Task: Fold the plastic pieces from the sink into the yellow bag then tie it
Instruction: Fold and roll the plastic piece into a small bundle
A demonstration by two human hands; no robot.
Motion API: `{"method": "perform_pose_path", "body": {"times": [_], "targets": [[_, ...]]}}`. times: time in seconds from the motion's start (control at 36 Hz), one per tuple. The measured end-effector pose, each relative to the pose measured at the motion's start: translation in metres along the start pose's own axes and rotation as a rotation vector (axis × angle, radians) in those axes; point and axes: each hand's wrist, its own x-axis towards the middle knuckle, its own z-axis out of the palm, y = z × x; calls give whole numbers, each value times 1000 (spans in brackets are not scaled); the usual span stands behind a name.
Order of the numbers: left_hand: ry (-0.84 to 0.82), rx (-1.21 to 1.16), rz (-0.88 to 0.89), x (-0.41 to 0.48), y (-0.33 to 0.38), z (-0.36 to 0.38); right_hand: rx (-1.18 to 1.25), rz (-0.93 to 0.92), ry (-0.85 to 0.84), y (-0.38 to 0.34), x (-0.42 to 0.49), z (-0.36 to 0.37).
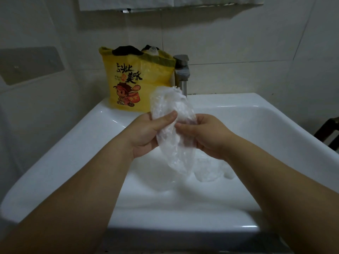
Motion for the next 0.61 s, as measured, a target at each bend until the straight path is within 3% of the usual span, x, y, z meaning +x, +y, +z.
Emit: {"method": "perform_pose_path", "body": {"times": [0.14, 0.28, 0.44, 0.53, 0.61], "targets": [[33, -21, -15, -1, 3, -4, 103, 33, -16, -3, 1, -6], [-39, -194, -66, -2, 9, -11, 139, 35, -62, -5, -2, -2], [81, -233, -111, -1, 9, -11, 174, -8, -85, -8, -4, -5], [151, -245, -162, 1, 10, -17, -351, -262, -19, -6, -9, -6], [192, -219, -202, 5, 8, -24, -900, -448, -60, -2, -11, -7]]}}
